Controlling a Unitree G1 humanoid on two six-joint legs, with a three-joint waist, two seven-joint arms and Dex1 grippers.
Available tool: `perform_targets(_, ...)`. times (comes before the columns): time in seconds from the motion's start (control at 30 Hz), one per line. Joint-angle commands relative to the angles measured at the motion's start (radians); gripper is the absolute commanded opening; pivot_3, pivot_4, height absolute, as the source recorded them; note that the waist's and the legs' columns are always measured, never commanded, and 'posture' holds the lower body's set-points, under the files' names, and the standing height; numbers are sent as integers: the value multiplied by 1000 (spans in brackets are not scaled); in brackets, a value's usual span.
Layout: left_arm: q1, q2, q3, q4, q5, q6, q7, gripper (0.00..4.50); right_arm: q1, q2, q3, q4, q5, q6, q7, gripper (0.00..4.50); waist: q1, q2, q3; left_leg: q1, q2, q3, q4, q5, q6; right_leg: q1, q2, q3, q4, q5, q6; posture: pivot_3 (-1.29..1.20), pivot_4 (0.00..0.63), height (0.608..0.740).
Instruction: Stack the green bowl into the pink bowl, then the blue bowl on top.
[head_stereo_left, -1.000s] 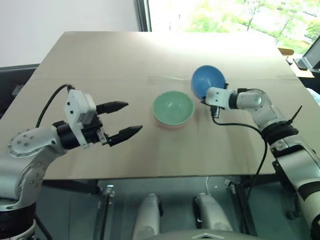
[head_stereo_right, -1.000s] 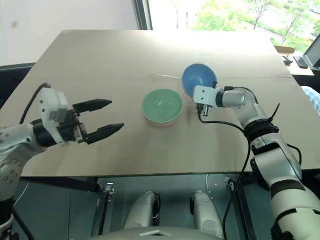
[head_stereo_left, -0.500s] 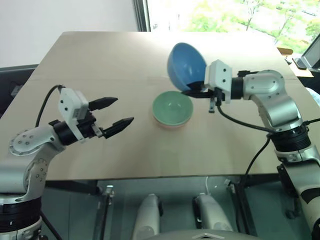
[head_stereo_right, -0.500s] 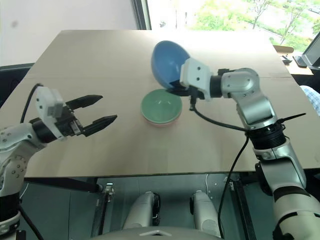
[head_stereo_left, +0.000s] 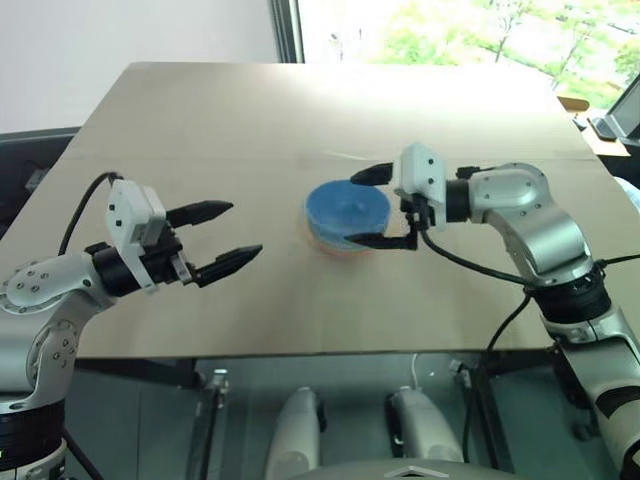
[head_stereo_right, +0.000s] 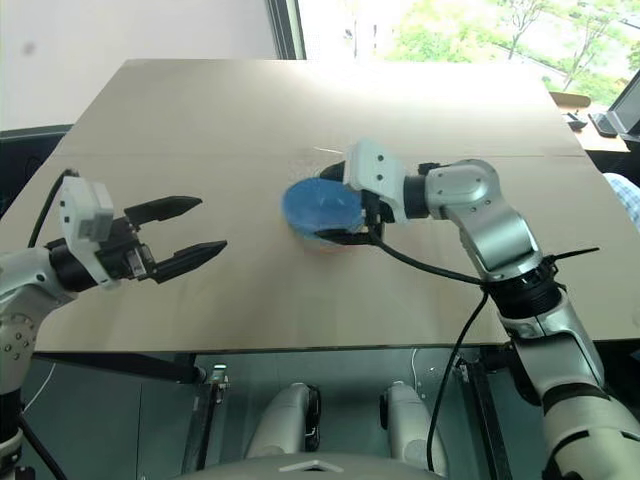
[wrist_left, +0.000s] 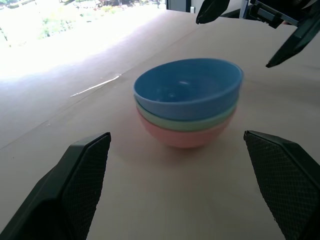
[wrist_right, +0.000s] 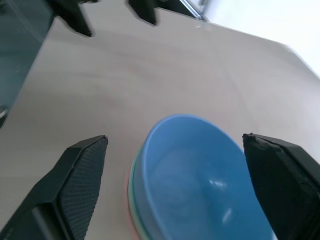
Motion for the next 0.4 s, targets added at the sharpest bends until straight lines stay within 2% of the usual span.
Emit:
perform_targets(0.03,20,30,-8,-42,9,12,-3,4500,145,-111,-167,-113,59,59,-23,4475,11,0,0,0,0,0,0,0,0,0,0,0,-1,0,0,0,150,740)
perform_targets(0.3,34,66,-14,7,21,12,-49,4500,422,-297,-433,-295,234,167,5,4475,4,0,0,1,1,1,-1,0,0,0,1,1,-1,0,0,0,150,740)
perform_targets(0.4,36,82,-19,23,18,27,-72,4500,477,-331,-487,-332,278,191,-8,4475,5,0,0,1,1,1,0,0,0,1,1,1,-1,-1,-1,0,150,740)
